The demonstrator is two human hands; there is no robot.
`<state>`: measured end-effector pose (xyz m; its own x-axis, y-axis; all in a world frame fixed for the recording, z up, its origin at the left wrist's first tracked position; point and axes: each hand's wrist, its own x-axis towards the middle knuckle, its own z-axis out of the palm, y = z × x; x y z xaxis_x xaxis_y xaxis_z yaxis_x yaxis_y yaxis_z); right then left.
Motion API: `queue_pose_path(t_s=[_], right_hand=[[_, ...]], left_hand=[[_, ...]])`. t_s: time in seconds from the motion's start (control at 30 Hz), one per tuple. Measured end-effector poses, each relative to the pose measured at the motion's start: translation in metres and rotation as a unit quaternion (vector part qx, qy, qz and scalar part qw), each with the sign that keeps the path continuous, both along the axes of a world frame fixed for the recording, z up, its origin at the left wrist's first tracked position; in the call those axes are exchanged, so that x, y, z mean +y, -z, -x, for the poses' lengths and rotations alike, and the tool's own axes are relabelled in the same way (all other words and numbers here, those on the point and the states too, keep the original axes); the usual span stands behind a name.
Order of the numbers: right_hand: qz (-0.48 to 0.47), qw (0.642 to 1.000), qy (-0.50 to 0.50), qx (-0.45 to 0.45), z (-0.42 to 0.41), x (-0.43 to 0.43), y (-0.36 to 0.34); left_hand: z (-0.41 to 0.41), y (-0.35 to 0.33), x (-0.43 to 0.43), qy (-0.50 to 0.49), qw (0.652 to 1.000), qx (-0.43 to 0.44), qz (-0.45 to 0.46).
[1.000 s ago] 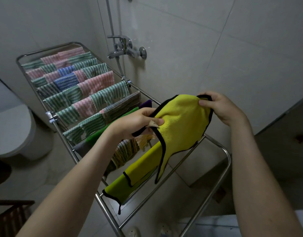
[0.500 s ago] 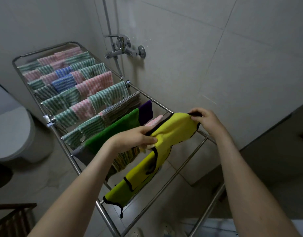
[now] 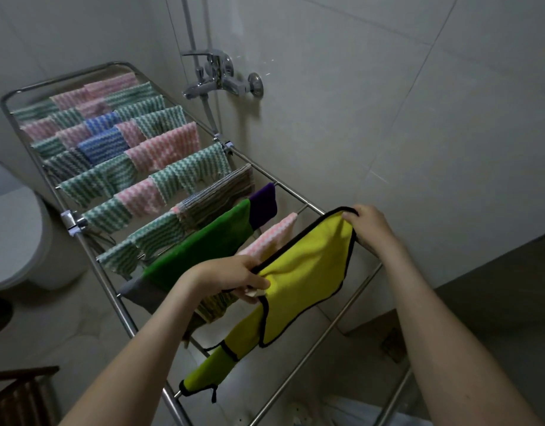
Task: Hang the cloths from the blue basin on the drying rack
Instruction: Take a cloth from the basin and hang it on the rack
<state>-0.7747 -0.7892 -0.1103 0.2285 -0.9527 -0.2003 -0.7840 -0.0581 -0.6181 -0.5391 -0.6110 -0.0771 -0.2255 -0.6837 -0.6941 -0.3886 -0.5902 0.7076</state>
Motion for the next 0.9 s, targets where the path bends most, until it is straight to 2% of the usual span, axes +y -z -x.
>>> queue_pose_path(t_s=[0.1,0.3,0.43,0.53,0.63,0.7,0.8,0.9], right_hand=[[-0.031,0.999,0.006,0.007,-0.014,-0.007,0.005],[-0.057,0.997,0.045,-0.035,-0.042,-0.023,0.019],[-0.097,0.994,-0.049,-0.001,-0.051,-0.02,0.039],[-0.078,0.994,-0.076,0.031,-0.051,-0.013,0.046],[-0.007,0.997,-0.066,0.042,-0.046,-0.01,0.049],[0.042,0.997,-0.043,0.045,-0.04,-0.008,0.05],[0.05,0.997,0.044,0.032,-0.029,-0.002,0.048],[0.047,0.993,0.111,0.015,-0.023,0.007,0.046]], left_hand=[[-0.009,0.016,-0.008,0.043,0.997,-0.059,-0.026],[-0.031,0.041,-0.014,0.03,0.989,-0.131,-0.055],[-0.035,0.058,-0.017,0.053,0.971,-0.212,-0.097],[-0.027,0.067,-0.024,0.148,0.956,-0.25,-0.046],[-0.012,0.068,-0.03,0.152,0.958,-0.244,-0.007],[-0.005,0.069,-0.032,0.117,0.973,-0.2,-0.011],[0.005,0.068,-0.033,0.108,0.988,-0.114,-0.006],[0.007,0.069,-0.034,0.131,0.985,-0.11,0.031]])
